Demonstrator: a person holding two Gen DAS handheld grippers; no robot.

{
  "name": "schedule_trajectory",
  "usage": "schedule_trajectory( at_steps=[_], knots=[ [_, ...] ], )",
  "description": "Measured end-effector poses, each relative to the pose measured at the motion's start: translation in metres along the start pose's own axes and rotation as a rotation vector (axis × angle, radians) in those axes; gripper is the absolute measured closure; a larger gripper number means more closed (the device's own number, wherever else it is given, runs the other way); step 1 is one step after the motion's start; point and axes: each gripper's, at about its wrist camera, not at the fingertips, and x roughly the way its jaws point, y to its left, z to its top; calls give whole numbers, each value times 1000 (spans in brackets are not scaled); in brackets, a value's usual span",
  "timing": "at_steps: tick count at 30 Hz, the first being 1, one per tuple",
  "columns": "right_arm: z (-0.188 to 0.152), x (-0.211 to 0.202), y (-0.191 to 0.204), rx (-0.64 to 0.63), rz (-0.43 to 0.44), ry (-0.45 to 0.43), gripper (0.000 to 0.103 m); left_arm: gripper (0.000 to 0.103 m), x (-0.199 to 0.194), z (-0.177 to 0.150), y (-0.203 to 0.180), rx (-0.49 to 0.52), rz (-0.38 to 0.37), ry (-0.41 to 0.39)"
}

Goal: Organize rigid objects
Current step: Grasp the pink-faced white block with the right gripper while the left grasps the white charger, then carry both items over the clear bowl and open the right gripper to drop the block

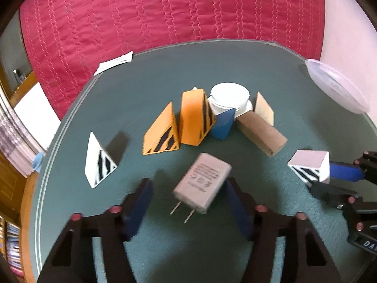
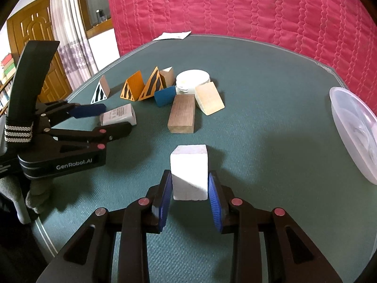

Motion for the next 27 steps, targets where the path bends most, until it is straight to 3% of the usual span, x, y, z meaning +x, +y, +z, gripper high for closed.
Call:
schedule_trajectory(
  at_steps=[1, 7, 21, 27],
  knots=[
    [1, 1, 0, 0, 0, -1, 70, 57, 0, 1, -1, -2, -16, 0],
    [1, 2, 3, -12, -1, -10, 68, 63, -3, -2, -5, -13, -47, -10],
    [1, -6, -11, 33, 16, -10, 72, 68, -22, 1, -11, -32, -60, -38],
    [-4, -8, -20, 48, 5, -11, 71, 68, -10, -3, -14, -37, -49, 8]
  ],
)
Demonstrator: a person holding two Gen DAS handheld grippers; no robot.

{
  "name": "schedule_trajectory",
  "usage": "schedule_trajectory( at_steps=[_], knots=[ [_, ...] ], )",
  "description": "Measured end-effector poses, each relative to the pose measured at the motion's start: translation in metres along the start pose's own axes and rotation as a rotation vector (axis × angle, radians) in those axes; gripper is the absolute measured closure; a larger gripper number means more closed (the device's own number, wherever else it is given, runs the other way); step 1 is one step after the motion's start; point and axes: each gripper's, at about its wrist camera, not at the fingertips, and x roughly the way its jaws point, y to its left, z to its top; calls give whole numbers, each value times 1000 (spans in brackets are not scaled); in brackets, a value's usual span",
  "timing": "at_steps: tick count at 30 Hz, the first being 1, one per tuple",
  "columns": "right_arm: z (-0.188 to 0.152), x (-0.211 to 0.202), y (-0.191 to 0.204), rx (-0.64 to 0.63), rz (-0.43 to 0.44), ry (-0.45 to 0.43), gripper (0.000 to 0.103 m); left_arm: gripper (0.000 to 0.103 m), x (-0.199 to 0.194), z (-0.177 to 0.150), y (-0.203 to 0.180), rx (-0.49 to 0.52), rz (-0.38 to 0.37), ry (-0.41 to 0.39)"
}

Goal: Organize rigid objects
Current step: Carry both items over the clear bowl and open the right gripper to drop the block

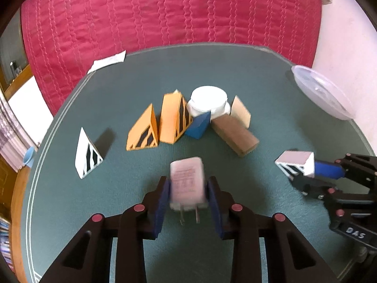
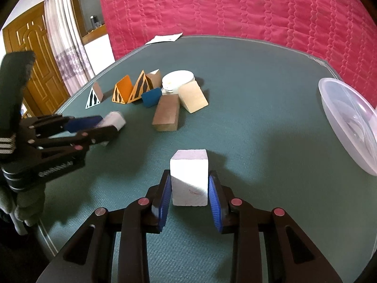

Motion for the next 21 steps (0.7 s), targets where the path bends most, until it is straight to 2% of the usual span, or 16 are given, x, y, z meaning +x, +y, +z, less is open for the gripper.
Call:
schedule_trajectory(
  at_steps=[2, 14, 21],
  knots=[
    [0, 1, 0, 1, -1, -1, 70, 68, 6, -1, 2, -13, 10, 20],
    [2, 5, 3, -2, -15, -16, 71, 72, 0, -4, -5, -7, -7, -6],
    [7, -14, -29, 82, -50, -67, 72, 72, -21, 8, -15, 20, -15, -59]
  ],
)
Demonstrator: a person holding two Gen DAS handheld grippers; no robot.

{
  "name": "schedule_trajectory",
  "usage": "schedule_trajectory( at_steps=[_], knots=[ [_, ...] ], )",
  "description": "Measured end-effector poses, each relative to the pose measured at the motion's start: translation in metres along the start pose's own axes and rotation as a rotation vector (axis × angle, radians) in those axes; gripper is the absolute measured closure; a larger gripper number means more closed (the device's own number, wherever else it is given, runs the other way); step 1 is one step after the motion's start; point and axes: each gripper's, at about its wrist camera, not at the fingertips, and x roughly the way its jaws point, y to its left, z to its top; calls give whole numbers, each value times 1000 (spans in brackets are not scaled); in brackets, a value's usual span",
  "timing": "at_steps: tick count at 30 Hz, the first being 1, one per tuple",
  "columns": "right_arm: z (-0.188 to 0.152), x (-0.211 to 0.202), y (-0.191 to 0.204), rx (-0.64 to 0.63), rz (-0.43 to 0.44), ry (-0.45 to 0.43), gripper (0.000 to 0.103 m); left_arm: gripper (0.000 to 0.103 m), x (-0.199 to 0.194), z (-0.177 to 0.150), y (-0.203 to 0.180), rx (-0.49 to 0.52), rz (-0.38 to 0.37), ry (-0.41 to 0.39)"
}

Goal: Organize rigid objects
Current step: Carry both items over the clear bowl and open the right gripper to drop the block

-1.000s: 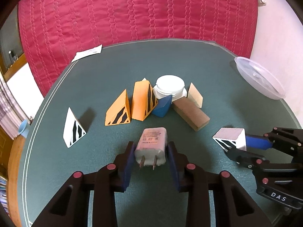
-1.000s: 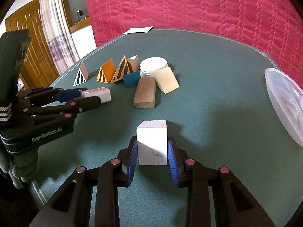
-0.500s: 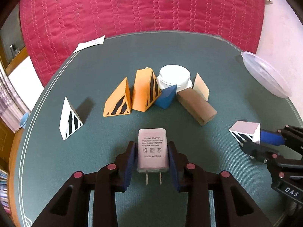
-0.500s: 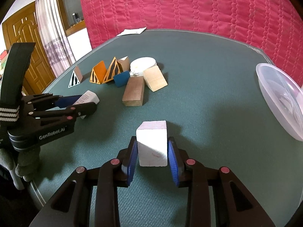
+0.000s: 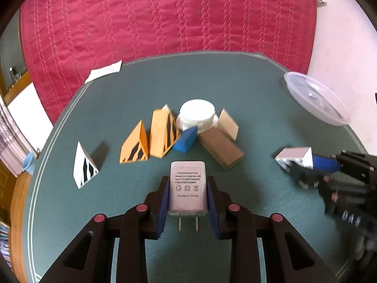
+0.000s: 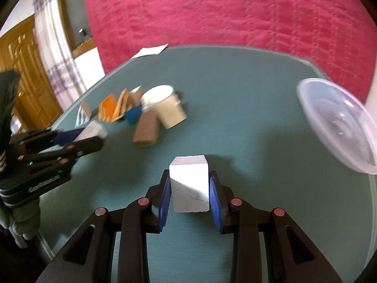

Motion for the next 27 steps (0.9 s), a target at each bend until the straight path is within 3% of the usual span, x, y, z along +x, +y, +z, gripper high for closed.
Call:
schedule_trajectory(
  at_steps=[12, 24, 27],
  knots=[
    [29, -53, -109, 230, -187, -195, 72, 72, -2, 22, -39, 72, -33, -12],
    [44, -51, -185, 375, -302, -244, 71, 72, -2, 42, -81, 141, -70, -32],
    [41, -47, -196, 413, -320, -245, 65, 72, 0, 47, -91, 159, -79, -35]
  ],
)
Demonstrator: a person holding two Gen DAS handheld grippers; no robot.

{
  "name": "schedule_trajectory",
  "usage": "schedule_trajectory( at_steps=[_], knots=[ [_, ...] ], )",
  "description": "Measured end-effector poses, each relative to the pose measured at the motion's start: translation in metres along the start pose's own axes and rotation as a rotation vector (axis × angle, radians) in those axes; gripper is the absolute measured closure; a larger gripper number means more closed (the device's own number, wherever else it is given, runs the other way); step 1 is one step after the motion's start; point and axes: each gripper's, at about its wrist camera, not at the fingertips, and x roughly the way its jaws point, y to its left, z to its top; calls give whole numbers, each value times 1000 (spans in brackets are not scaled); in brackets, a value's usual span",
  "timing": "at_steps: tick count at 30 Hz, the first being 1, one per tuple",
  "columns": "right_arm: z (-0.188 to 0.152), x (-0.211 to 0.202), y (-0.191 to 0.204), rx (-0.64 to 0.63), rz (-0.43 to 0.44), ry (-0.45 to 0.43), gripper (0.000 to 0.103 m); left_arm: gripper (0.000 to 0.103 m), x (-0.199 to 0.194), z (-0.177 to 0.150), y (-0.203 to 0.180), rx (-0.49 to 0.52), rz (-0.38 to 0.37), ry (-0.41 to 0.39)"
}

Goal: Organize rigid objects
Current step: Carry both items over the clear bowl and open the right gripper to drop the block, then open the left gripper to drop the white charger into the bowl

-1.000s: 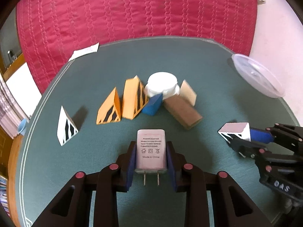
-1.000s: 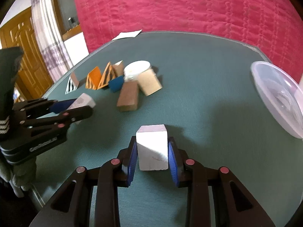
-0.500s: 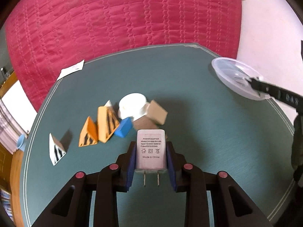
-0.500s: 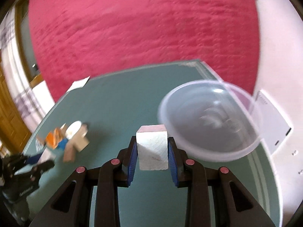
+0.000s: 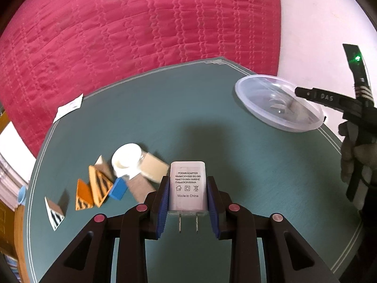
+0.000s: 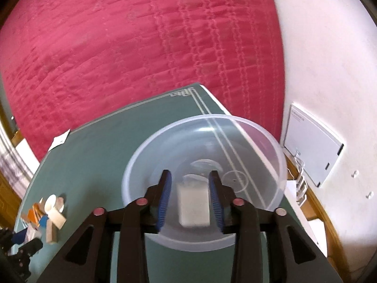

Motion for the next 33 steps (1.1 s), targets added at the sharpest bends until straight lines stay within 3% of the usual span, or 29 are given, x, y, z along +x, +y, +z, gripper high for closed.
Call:
schedule_trajectory(
  at_steps=[9, 20, 23, 31, 32, 33],
  knots=[
    [0, -9, -17, 62, -51, -47, 64, 72, 10, 31, -29, 42, -71, -18],
    [-1, -15, -27, 105, -109, -94, 64, 72, 37, 88, -79, 81, -236, -49],
    [-1, -16, -30, 116, -113, -99, 64, 72, 47, 102, -90, 85, -241, -83],
    [-3, -15, -34, 139, -133, -103, 64, 71, 76, 117, -114, 114, -279, -71],
    [-3, -15, -35, 143, -140, -106, 63, 70, 78, 117, -116, 118, -285, -72],
    [-3, -14, -35, 147, -144, -106, 63, 63, 80, 116, -116, 122, -292, -70]
  ],
)
